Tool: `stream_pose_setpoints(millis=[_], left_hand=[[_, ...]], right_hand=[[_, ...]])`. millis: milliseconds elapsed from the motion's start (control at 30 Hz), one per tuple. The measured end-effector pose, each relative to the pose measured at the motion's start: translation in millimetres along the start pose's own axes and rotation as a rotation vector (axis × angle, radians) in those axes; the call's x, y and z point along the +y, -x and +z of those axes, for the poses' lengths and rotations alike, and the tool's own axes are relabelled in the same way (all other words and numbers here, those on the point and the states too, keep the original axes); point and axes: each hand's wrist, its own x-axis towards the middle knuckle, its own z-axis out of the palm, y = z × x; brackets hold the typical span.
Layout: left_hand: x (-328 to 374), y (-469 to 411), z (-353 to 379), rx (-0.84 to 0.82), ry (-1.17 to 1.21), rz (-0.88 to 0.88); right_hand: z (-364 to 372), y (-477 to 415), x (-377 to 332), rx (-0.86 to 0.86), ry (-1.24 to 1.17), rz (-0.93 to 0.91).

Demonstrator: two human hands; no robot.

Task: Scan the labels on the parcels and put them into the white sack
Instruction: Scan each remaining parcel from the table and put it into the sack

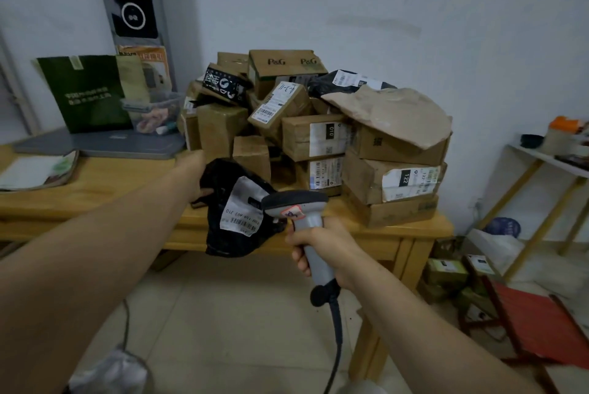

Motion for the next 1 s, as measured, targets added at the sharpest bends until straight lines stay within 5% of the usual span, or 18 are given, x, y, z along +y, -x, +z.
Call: stream_pose_setpoints(millis=[167,500,633,800,900,1000], left_hand=[[-8.2,-16.4,-2.4,-0.105,-0.108,-0.014],[-61.4,-22.4,-14.8,0.156,-0.599,0.352],[-96.7,-7.5,-23.1,0.386,-0.493,0.109],[-132.7,19.7,-18.5,-0.117,-0.063,-0.414],[-141.6,23.9,-14.3,-0.191,-0.04,-0.393],[-148.1,20.0,-19.6,-0.054,-0.013,-0.293]], right_hand=[[16.5,-28.8,4.4,-0.053,0.083,0.061],[46.7,-110.4,7.0,0.075,-0.025,0.212],[53.9,-124.4,8.2,0.077,0.002,0.238],[57.1,-127.9,8.9,0.101,0.061,0.232],[58.6,-128.5,10.6,0.109,0.095,0.25],[58.4,-126.6,11.5,0.108,0.063,0.247]])
